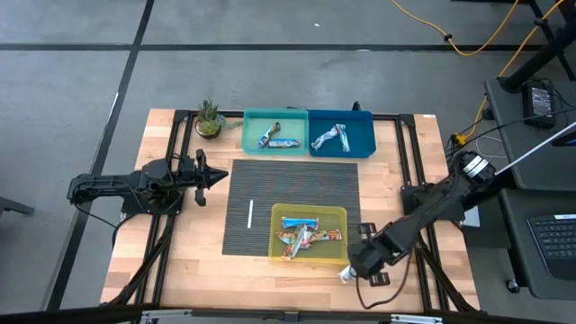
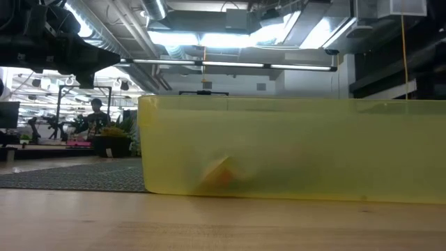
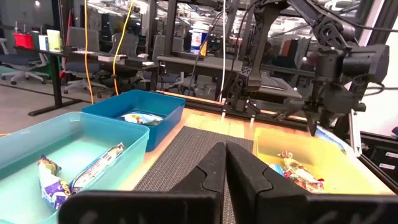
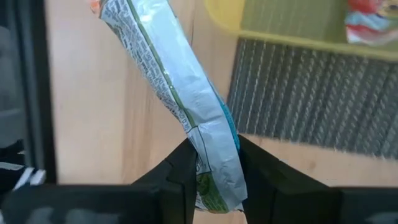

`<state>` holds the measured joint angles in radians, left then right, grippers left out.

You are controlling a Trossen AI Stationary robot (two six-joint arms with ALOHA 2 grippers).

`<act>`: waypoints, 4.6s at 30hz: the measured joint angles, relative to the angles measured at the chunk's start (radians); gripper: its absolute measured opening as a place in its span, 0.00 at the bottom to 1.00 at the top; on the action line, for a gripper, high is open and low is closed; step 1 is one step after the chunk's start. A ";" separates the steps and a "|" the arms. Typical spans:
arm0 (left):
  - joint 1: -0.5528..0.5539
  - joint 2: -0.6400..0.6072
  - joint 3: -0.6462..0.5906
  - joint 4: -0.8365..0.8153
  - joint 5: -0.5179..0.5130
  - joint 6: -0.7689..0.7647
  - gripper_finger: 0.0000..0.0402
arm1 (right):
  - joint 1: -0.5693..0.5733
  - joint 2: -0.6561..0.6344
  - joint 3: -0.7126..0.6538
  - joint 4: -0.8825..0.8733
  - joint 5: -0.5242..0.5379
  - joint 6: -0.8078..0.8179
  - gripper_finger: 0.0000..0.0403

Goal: Pick and place Granola Bars by type
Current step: Put the yellow granola bar into the blue bin

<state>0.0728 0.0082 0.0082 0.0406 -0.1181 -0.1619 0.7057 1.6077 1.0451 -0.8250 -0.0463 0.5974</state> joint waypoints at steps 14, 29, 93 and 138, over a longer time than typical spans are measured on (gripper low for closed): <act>0.000 0.000 0.000 0.000 0.000 0.000 0.01 | 0.018 -0.311 0.000 -0.091 0.196 0.161 0.24; 0.000 0.000 0.000 0.000 0.000 0.000 0.01 | -0.099 -0.504 0.001 -0.086 0.328 0.023 0.24; 0.000 0.000 0.000 0.000 0.000 0.000 0.01 | -1.228 -0.508 0.417 -0.274 0.140 -0.637 0.24; 0.000 0.000 0.000 0.000 0.000 0.000 0.01 | -1.651 -0.104 0.388 -0.179 -0.035 -0.846 0.24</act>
<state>0.0727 0.0082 0.0081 0.0408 -0.1181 -0.1619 -0.9456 1.5039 1.4334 -1.0044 -0.0814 -0.2485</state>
